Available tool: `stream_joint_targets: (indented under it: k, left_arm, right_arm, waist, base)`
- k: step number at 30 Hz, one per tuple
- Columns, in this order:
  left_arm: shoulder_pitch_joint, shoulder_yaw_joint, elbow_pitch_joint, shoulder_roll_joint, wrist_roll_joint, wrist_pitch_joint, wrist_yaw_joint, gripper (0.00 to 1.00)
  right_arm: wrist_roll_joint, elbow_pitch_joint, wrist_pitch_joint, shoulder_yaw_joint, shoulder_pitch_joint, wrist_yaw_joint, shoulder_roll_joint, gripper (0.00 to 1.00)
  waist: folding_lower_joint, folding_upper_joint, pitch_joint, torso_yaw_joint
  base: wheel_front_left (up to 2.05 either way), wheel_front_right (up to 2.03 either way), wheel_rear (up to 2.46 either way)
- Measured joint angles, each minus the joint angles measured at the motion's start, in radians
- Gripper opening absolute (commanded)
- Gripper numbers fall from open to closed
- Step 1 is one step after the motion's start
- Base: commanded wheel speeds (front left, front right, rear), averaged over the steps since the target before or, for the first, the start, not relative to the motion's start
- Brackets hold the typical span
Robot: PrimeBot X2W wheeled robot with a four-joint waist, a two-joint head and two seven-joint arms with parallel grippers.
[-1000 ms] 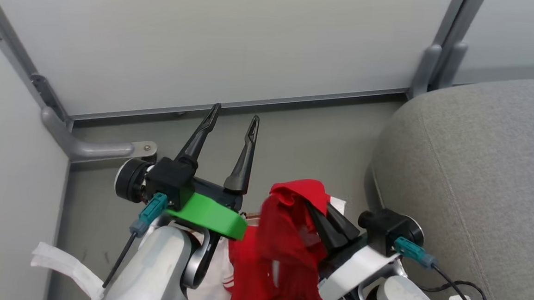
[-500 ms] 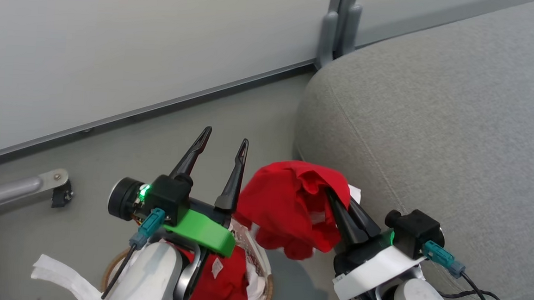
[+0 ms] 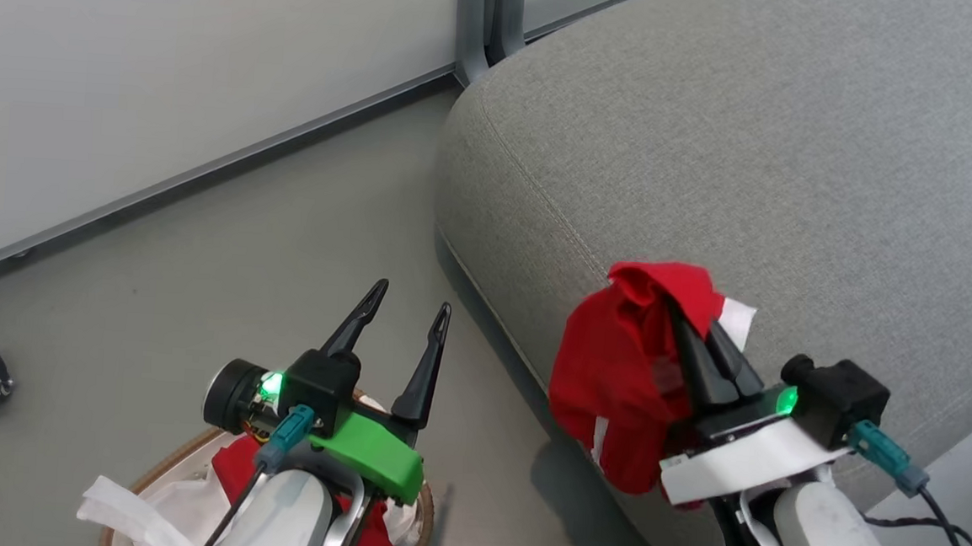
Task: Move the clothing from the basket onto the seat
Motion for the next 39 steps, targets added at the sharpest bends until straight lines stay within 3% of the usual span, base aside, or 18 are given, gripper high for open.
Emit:
stream_joint_targets:
  k: [6, 13, 22, 29, 33, 39]
  left_arm:
    - [0.001, -0.033, -0.021, 0.004, 0.006, 0.0, -0.003, 1.0]
    - [-0.002, -0.072, -0.078, 0.051, 0.004, 0.0, -0.003, 1.0]
    - [-0.07, -0.154, -0.129, 0.111, -0.016, 0.0, -0.004, 1.0]
    - [-0.162, -0.213, -0.165, 0.139, -0.039, 0.0, -0.004, 1.0]
    - [-0.202, -0.25, -0.175, 0.146, -0.043, 0.0, -0.004, 1.0]
    - [-0.248, -0.297, -0.193, 0.154, -0.049, 0.0, -0.004, 1.0]
  right_arm:
    - [-0.108, -0.03, 0.0, -0.084, -0.129, 0.0, -0.004, 0.0]
    - [-0.198, 0.027, 0.0, -0.138, -0.415, 0.0, -0.133, 0.0]
    - [-0.288, 0.21, -0.001, -0.24, -0.753, 0.0, -0.286, 0.0]
    - [-0.384, 0.404, -0.001, -0.379, -0.888, 0.0, -0.364, 0.0]
    - [-0.433, 0.49, -0.001, -0.458, -0.903, 0.0, -0.372, 0.0]
    - [-0.496, 0.598, -0.001, -0.588, -0.854, 0.0, -0.32, 0.0]
  waist:
    - [0.0, 0.0, 0.05, -0.016]
    - [0.0, 0.0, 0.122, -0.019]
    - [0.0, 0.0, 0.235, 0.035]
    - [0.0, 0.0, 0.331, 0.102]
    - [0.0001, 0.0, 0.382, 0.14]
    - [0.0001, 0.0, 0.459, 0.191]
  base:
    - [0.0, 0.0, 0.0]
    - [0.0, 0.0, 0.0]
    - [0.0, 0.0, 0.0]
    - [0.0, 0.0, 0.0]
    - [0.0, 0.0, 0.0]
    - [0.0, 0.0, 0.0]
